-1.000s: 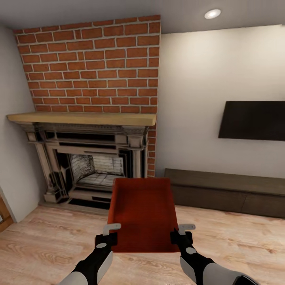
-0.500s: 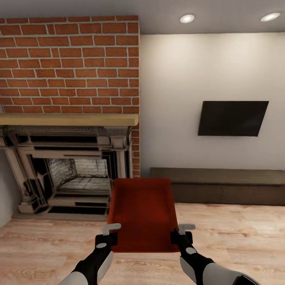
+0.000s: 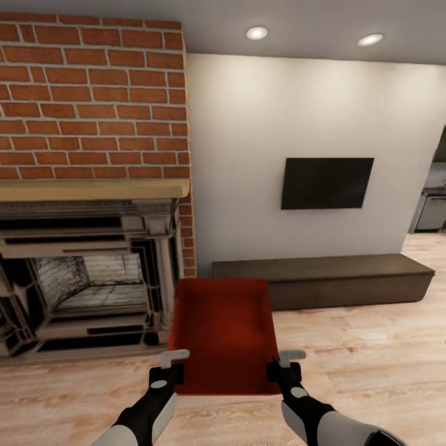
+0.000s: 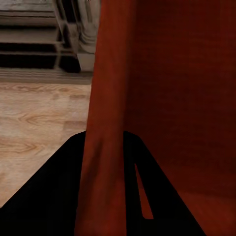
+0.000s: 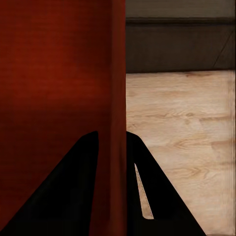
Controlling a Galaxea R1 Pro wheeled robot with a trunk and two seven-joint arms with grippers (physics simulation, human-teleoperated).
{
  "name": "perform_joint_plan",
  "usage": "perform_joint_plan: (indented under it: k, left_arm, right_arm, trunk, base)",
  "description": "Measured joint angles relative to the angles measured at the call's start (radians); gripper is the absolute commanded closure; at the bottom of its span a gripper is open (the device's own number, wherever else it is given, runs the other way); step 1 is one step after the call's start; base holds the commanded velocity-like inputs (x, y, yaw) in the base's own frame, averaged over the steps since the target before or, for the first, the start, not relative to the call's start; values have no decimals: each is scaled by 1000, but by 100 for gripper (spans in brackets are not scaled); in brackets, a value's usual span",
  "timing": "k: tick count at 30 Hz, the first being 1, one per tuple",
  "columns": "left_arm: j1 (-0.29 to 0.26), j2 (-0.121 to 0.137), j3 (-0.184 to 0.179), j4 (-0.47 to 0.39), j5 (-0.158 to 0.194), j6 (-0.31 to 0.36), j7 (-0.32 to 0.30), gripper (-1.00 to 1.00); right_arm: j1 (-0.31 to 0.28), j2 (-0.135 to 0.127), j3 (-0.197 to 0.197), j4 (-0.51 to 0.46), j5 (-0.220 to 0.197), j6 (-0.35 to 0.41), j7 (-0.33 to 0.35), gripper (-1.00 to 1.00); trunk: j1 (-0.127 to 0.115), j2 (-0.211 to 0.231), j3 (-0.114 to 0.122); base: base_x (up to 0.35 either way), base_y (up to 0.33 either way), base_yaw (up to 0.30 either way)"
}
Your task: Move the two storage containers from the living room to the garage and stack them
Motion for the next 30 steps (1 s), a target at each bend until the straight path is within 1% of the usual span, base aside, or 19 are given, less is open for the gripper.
perform_joint_plan:
  k: [30]
  left_arm:
    - [0, 0, -1, 1, 2, -2, 0, 100]
  right_arm:
    - [0, 0, -1, -1, 3, 0, -1, 100]
  trunk:
    - [0, 0, 0]
  base:
    - [0, 0, -281]
